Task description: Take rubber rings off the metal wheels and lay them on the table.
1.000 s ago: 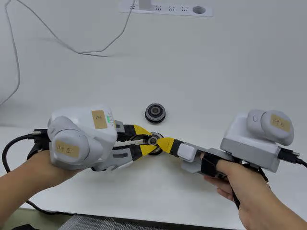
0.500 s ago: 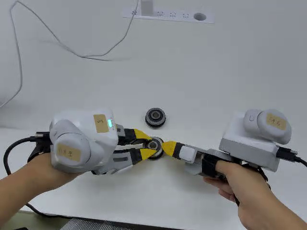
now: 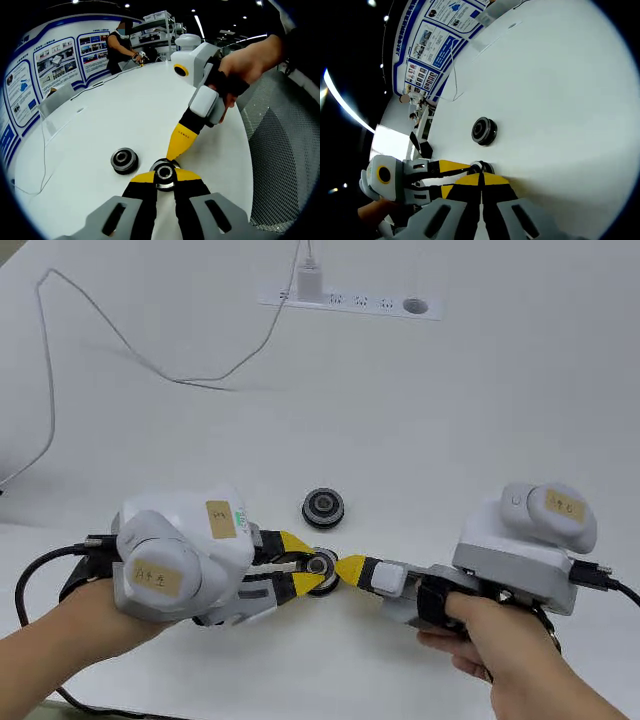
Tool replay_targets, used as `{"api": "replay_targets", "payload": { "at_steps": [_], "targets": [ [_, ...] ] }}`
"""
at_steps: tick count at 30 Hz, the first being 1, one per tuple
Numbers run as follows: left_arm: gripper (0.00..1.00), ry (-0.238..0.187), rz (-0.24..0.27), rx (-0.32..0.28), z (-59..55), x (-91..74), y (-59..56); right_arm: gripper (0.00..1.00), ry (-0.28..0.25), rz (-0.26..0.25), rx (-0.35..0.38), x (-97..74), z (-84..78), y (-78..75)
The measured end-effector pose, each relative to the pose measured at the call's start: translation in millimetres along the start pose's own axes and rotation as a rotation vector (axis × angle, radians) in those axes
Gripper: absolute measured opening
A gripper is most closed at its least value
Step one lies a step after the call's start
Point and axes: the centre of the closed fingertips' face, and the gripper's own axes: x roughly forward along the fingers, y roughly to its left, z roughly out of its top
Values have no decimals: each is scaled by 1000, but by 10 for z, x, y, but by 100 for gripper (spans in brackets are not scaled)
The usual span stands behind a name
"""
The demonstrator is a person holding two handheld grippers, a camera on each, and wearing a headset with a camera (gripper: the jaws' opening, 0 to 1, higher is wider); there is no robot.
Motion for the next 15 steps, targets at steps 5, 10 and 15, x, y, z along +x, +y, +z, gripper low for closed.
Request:
{"api": "replay_targets", "payload": {
  "at_steps": [5, 10, 15],
  "targets": [
    [12, 0, -1, 2, -6, 3, 2, 0, 1, 4, -9, -3, 0, 11],
    [12, -1, -2, 2, -9, 1, -1, 0, 4, 13, -38, 0, -10, 37],
    [12, -2, -5, 4, -12, 2, -4, 0, -5, 4, -73, 4, -15, 51]
  ]
}}
